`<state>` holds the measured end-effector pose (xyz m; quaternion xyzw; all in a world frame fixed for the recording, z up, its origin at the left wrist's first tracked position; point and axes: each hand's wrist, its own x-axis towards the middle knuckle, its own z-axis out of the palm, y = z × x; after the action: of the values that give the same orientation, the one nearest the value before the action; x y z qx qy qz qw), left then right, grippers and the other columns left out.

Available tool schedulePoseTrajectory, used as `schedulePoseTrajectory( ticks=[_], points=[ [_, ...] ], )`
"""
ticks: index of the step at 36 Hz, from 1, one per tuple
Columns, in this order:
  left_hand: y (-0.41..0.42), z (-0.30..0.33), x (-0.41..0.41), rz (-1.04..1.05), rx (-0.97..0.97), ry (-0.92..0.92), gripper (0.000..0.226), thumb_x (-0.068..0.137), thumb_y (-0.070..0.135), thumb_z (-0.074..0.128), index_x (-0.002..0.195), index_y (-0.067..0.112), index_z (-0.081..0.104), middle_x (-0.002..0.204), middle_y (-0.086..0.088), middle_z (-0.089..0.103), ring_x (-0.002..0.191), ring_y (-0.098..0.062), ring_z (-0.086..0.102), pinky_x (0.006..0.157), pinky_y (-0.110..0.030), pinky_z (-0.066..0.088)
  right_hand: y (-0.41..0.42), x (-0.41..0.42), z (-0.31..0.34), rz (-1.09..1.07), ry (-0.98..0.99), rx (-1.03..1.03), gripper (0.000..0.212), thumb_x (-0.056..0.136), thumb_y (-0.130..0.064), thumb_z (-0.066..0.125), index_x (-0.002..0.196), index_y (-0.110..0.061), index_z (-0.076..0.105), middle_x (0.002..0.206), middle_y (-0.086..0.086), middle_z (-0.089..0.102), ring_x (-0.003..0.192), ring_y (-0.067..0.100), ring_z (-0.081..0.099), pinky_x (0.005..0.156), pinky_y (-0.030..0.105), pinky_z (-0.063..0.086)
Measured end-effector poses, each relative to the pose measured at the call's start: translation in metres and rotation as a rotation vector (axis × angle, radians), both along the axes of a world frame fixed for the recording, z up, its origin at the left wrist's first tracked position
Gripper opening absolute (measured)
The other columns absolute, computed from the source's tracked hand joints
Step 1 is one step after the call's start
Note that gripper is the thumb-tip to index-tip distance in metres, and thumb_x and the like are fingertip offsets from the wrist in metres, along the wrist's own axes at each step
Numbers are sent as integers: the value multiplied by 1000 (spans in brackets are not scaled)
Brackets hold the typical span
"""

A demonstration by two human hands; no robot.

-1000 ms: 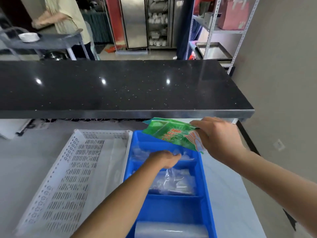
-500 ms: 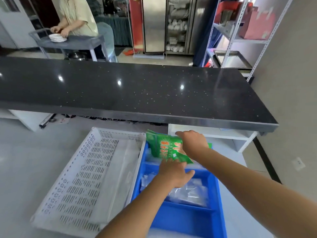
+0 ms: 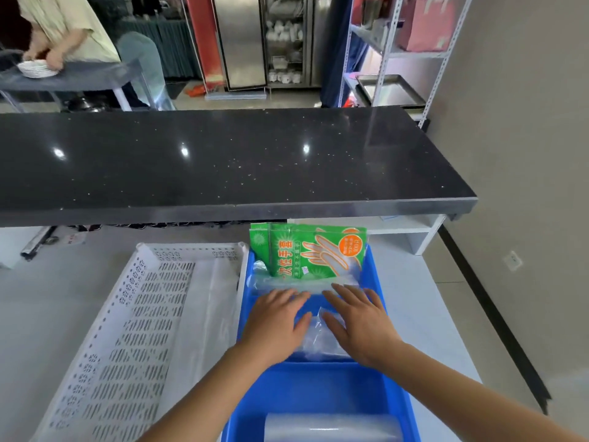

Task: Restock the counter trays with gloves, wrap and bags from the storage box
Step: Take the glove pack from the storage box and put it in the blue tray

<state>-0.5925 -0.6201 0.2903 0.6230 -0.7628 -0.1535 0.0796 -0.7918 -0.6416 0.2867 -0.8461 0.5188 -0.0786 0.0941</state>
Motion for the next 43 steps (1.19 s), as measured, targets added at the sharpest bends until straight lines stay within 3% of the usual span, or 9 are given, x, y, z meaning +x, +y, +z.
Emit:
schedulePoseTrajectory(
  ticks=[2, 5, 10, 14, 18, 21, 26, 34, 43],
  points=[
    [-12, -5, 0, 52, 105, -31, 55, 101, 53, 30, 152, 35, 29, 159, 5, 33, 145, -19, 29, 118, -38, 23, -10, 4, -4, -39, 80, 158, 59, 100, -58, 26, 152, -31, 32, 158, -6, 35, 146, 18, 28, 118, 48, 17],
    [-29, -8, -4, 111, 170, -74, 58, 100, 57, 24, 154, 35, 26, 160, 2, 31, 146, -25, 26, 118, -42, 21, -26, 11, -6, -101, 99, 242, 62, 98, -63, 22, 151, -32, 30, 159, -5, 32, 147, 21, 24, 115, 49, 16],
    [-44, -13, -8, 143, 284, -137, 62, 98, 62, 15, 151, 35, 34, 158, 3, 37, 143, -28, 32, 116, -49, 23, -41, 20, -6, -173, 134, 315, 62, 97, -65, 19, 141, -32, 47, 150, -2, 46, 140, 25, 36, 112, 51, 22],
    [-49, -9, -9, 168, 364, -132, 65, 95, 64, 12, 144, 36, 44, 152, -6, 47, 136, -32, 45, 110, -50, 30, -44, 21, -3, -222, 153, 406, 63, 96, -67, 16, 113, -29, 63, 126, 7, 65, 122, 29, 54, 104, 48, 33],
    [-52, -5, -9, 175, 375, -105, 66, 94, 63, 12, 142, 33, 48, 152, -6, 46, 134, -31, 46, 108, -48, 33, -42, 16, -3, -230, 121, 364, 58, 97, -65, 23, 115, -27, 63, 122, 8, 67, 117, 31, 58, 100, 44, 38],
    [-48, -4, -7, 172, 339, -106, 62, 96, 61, 15, 140, 34, 49, 150, -5, 49, 133, -31, 48, 106, -46, 35, -36, 10, -2, -221, 67, 279, 59, 98, -62, 31, 136, -24, 56, 140, 6, 58, 129, 29, 51, 107, 43, 36],
    [-34, 3, -5, 191, 228, -107, 55, 99, 58, 22, 141, 34, 48, 148, 1, 51, 132, -29, 48, 108, -45, 36, -21, -6, 9, -127, -19, 99, 54, 98, -57, 40, 140, -26, 52, 150, 4, 48, 139, 27, 39, 113, 43, 28],
    [29, 33, -33, 357, 61, 32, 63, 97, 61, 34, 154, 39, 23, 166, 4, 11, 152, -23, 6, 122, -44, 10, 11, -46, 47, -88, -80, 183, 61, 95, -65, 31, 150, -39, 32, 165, -5, 19, 153, 18, 8, 120, 51, 3],
    [187, 27, -109, 762, -7, 184, 73, 86, 78, 28, 152, 50, 13, 165, 15, -3, 152, -11, -9, 121, -34, -2, 107, -73, 35, 130, -146, 297, 68, 89, -74, 29, 151, -47, 23, 166, -9, 9, 153, 18, -6, 119, 49, -2]
  ],
)
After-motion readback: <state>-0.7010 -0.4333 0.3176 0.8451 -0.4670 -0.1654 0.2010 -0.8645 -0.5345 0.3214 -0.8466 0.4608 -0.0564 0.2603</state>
